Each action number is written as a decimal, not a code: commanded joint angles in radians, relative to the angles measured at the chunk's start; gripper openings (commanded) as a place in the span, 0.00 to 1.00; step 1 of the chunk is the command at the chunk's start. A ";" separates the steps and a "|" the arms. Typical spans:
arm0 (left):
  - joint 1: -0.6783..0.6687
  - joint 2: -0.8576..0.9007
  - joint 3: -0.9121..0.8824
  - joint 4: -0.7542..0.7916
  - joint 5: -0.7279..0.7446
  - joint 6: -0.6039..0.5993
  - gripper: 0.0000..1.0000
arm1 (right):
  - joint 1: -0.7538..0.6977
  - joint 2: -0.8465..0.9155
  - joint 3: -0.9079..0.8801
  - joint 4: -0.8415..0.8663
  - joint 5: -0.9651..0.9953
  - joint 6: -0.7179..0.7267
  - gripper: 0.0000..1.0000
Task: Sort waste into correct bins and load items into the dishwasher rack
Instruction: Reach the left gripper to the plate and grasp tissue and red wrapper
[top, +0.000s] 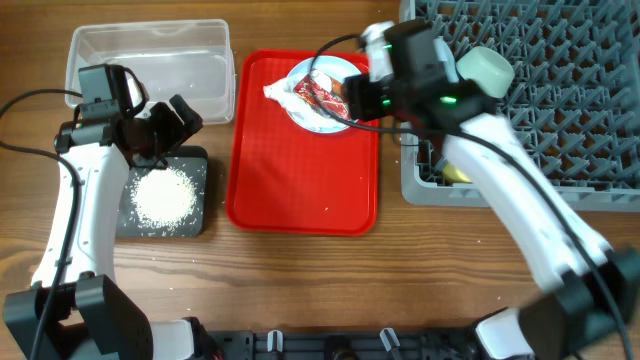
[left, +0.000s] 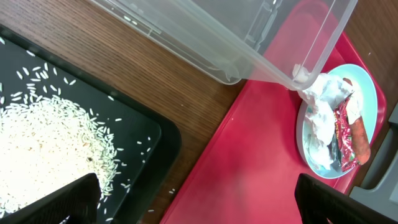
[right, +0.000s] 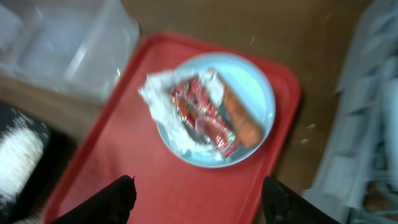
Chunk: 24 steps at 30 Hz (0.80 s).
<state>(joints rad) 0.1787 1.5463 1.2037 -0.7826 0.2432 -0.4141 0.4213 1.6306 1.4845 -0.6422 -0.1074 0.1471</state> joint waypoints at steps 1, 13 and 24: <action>0.005 -0.001 0.001 0.000 -0.006 -0.013 1.00 | -0.045 -0.209 0.006 -0.014 0.084 0.020 0.84; -0.420 0.026 0.209 0.068 -0.144 -0.142 0.98 | -0.122 -0.323 0.006 -0.213 0.193 0.048 1.00; -0.570 0.811 0.922 -0.150 -0.204 -0.335 0.88 | -0.122 -0.323 0.006 -0.296 0.193 0.092 1.00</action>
<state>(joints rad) -0.3859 2.2665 2.0979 -0.9207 0.0063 -0.7250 0.3019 1.3045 1.4887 -0.9318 0.0727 0.2169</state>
